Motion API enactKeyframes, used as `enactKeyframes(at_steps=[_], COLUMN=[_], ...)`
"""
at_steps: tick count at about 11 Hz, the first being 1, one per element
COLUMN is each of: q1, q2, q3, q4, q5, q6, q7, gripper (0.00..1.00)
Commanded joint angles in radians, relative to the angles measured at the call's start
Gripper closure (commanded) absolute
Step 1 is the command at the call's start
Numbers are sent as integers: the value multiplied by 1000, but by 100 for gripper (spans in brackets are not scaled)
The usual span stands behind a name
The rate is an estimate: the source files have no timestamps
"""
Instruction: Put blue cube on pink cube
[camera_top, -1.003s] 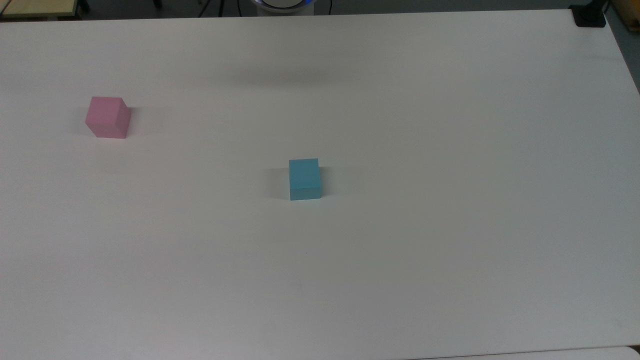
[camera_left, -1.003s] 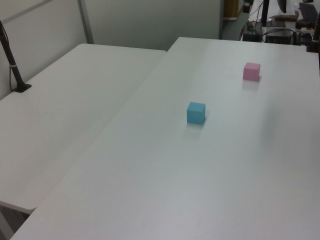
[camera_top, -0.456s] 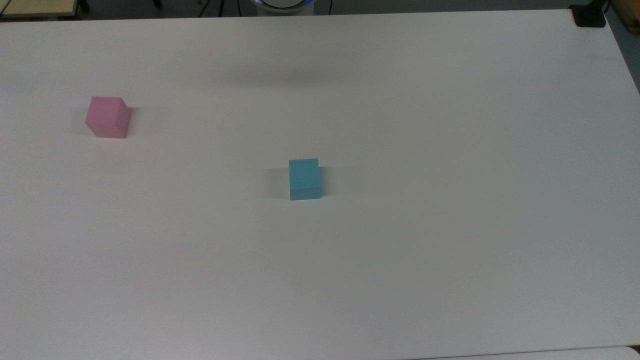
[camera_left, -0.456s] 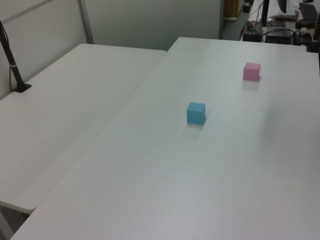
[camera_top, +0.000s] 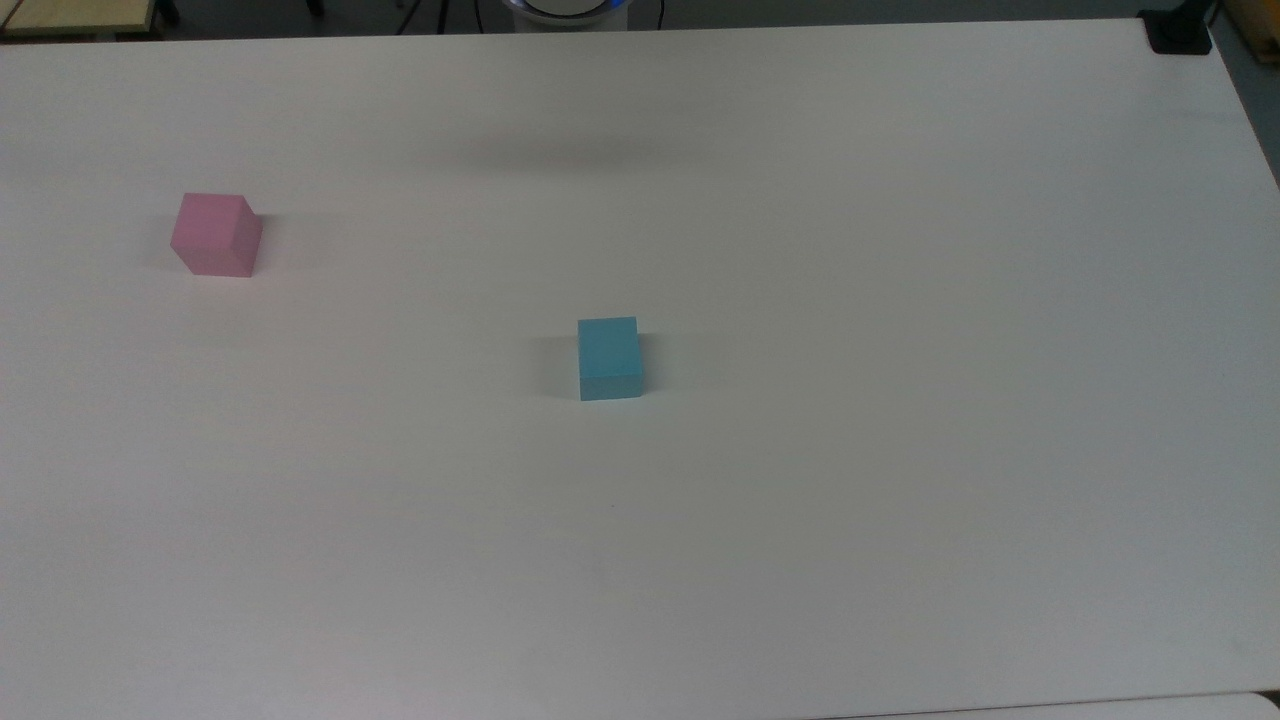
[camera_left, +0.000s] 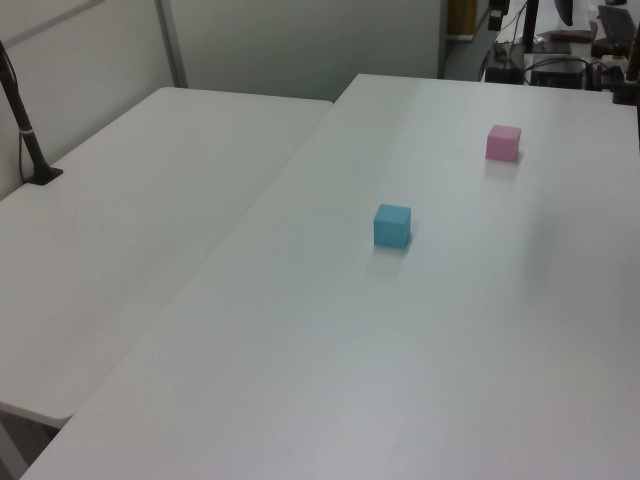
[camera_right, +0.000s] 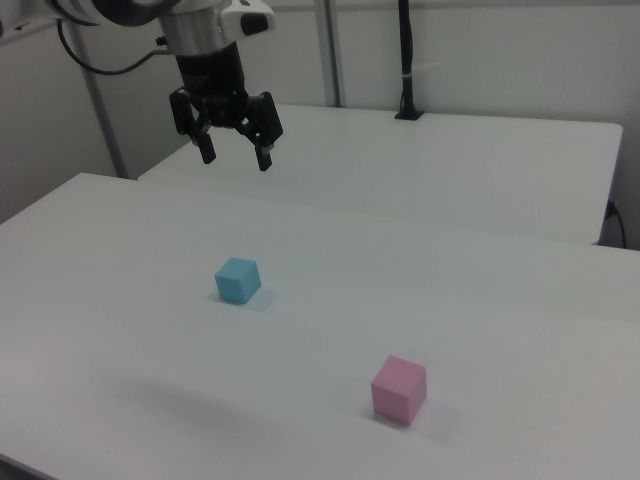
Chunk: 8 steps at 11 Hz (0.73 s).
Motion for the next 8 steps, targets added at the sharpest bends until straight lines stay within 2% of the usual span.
enactKeyframes(at_steps=[1,6,8], q1=[7,8,5], q2=[-28,-28,-30], q3=[-10,2,0], q4=[-27,-56,-71], q5=[13,19,95], q6=[-15,-6,-4], q7=[15,15,13], gripper=[0,0,0])
